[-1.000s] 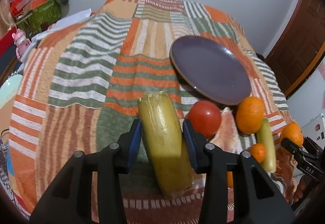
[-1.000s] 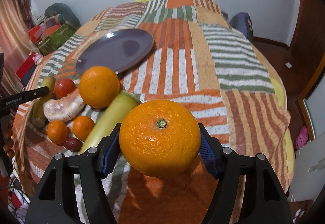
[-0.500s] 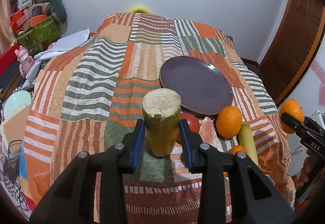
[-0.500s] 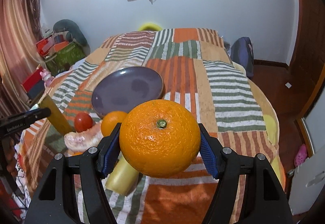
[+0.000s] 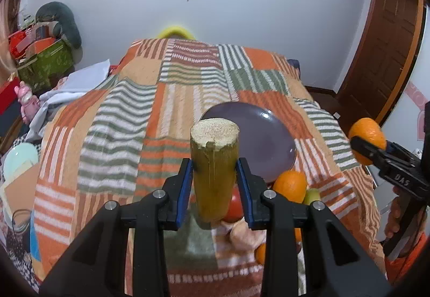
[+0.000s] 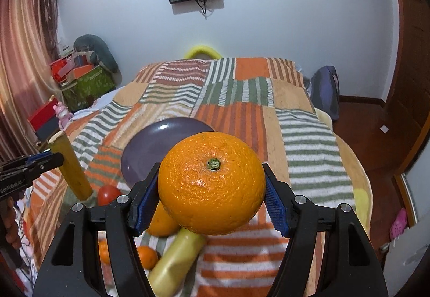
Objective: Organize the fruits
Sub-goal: 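Place the corn cob on the purple plate with the left tool while the right places the orange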
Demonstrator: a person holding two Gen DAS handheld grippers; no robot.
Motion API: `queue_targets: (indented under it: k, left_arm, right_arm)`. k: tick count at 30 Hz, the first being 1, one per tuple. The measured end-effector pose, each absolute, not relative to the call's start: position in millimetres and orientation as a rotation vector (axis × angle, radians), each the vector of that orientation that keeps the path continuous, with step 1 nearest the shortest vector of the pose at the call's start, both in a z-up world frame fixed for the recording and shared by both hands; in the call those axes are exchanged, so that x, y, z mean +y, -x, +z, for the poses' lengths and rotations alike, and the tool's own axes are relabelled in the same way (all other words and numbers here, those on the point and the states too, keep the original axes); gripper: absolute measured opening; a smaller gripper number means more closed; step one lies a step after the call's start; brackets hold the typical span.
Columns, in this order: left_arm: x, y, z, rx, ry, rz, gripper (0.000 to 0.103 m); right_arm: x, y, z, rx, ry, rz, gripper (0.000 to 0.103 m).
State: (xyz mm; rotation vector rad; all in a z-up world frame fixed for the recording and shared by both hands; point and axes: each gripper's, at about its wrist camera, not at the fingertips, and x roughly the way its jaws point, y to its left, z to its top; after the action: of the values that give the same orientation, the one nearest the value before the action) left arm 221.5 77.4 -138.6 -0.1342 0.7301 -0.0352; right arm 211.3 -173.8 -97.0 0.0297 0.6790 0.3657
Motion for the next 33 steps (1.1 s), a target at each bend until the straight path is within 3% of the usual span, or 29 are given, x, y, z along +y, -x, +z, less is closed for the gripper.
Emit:
queue_targets:
  k: [15, 33]
  left_arm:
    - [63.4, -282.9, -136.7, 0.713, 0.131, -0.076, 0.033]
    - [64.4, -347.4, -170.9, 0.789, 0.169, -0.085, 0.033]
  right_arm:
    - [-140.0, -263.6, -102.3, 0.657, 0.016, 0.396, 0.066]
    - [-102.3, -326.8, -148.7, 0.815, 0.105, 0.444, 0.066]
